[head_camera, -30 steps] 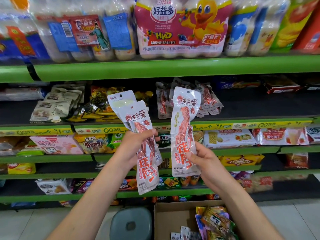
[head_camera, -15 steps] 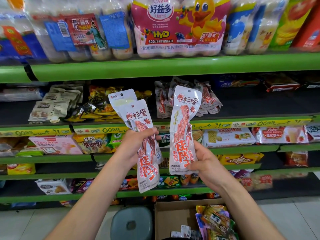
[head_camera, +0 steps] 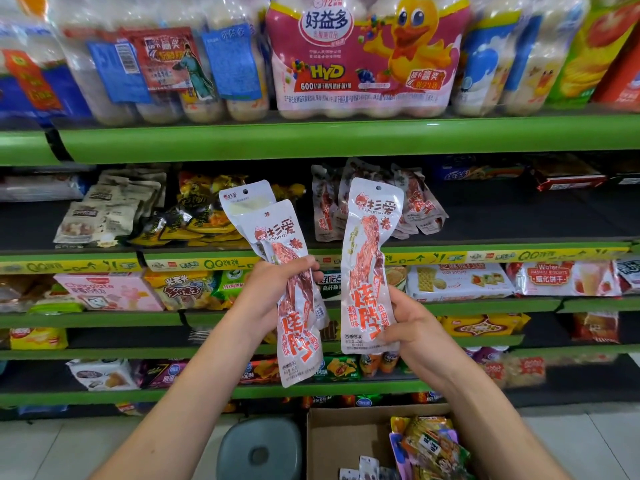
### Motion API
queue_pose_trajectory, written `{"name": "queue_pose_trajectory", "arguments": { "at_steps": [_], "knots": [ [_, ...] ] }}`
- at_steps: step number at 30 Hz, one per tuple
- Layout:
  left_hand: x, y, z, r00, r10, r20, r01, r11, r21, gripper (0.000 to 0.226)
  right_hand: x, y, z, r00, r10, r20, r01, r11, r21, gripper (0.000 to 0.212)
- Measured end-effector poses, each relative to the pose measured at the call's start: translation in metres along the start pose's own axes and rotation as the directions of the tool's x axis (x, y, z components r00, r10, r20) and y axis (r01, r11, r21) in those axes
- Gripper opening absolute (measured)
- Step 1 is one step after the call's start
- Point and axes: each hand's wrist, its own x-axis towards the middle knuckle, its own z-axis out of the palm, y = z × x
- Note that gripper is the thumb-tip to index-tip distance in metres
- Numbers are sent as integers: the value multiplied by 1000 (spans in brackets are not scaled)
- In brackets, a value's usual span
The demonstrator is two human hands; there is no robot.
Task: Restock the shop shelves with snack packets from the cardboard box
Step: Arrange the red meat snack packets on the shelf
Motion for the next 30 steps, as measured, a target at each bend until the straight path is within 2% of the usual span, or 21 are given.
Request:
{"name": "queue_pose_trajectory", "arguments": {
  "at_steps": [6,10,15,18,22,24,26,28,30],
  "knots": [
    [2,7,0,1000,28,12,-28,999,-16,14,5,-30,-15,999,-18,-45,17,999,-33,59],
    [1,11,-1,1000,24,4,-24,999,-31,17,33,-67,-47,976,-55,-211,27,991,-130,54],
    [-2,9,-6,1000,19,-5,-19,999,-29,11,85,-101,-79,906,-89,-414,-13,971,-239,48],
    [-4,8,-8,999,35,-23,-36,999,-30,9,112,-117,-87,896,-95,-433,-43,954,-298,42],
    [-8,9,-10,999,32,-38,-33,999,-40,9,135,-123,-90,882,-43,-470,-130,935,-330,46],
    [-10,10,-10,999,33,-33,-35,999,-39,10,138,-119,-93,864,-79,-498,-212,838,-502,45],
    [-11,10,-11,999,37,-28,-38,998,-45,10,133,-115,-96,843,-217,-492,-264,631,-730,45],
    [-10,11,-11,999,36,-27,-37,998,-45,10,122,-111,-92,839,-347,-419,-235,463,-855,41],
    [-10,11,-8,999,30,-20,-31,999,-42,11,108,-105,-85,834,-427,-349,-174,397,-901,39]
  ]
}}
